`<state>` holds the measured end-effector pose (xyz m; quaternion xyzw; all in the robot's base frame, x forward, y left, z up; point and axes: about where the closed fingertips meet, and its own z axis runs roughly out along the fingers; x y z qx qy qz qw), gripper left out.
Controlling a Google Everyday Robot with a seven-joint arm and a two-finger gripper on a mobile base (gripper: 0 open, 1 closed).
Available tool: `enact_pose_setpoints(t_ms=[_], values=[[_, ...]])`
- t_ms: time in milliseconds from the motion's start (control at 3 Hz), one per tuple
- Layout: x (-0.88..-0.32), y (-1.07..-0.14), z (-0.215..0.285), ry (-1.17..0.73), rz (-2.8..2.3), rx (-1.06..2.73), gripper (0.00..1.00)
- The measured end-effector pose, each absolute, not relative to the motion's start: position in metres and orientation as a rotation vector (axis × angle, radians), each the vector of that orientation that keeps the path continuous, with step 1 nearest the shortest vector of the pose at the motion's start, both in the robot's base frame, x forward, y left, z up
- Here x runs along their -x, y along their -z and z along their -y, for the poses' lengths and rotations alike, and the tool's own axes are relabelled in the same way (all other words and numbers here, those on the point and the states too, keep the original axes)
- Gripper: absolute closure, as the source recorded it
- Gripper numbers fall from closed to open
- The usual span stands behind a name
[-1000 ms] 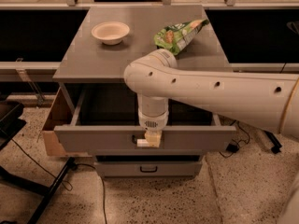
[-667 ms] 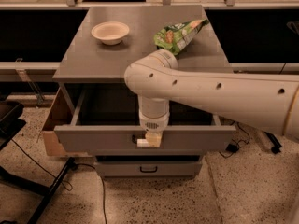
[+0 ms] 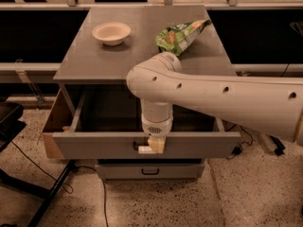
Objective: Open top drawer
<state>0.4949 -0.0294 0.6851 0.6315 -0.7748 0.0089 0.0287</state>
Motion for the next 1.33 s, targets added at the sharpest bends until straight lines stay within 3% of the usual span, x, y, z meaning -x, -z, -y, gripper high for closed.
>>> enact_pose_setpoints(t_ms=[667,1000,1333], values=[[-0.48,-0.688,0.034,-0.03,2.377,-1.935,1.0],[-0.432,-0.699,0.045,-0.037,2.351,-1.896,1.0],[-0.332,-0.73,0.065,-0.059,2.318,-1.814,1.0]])
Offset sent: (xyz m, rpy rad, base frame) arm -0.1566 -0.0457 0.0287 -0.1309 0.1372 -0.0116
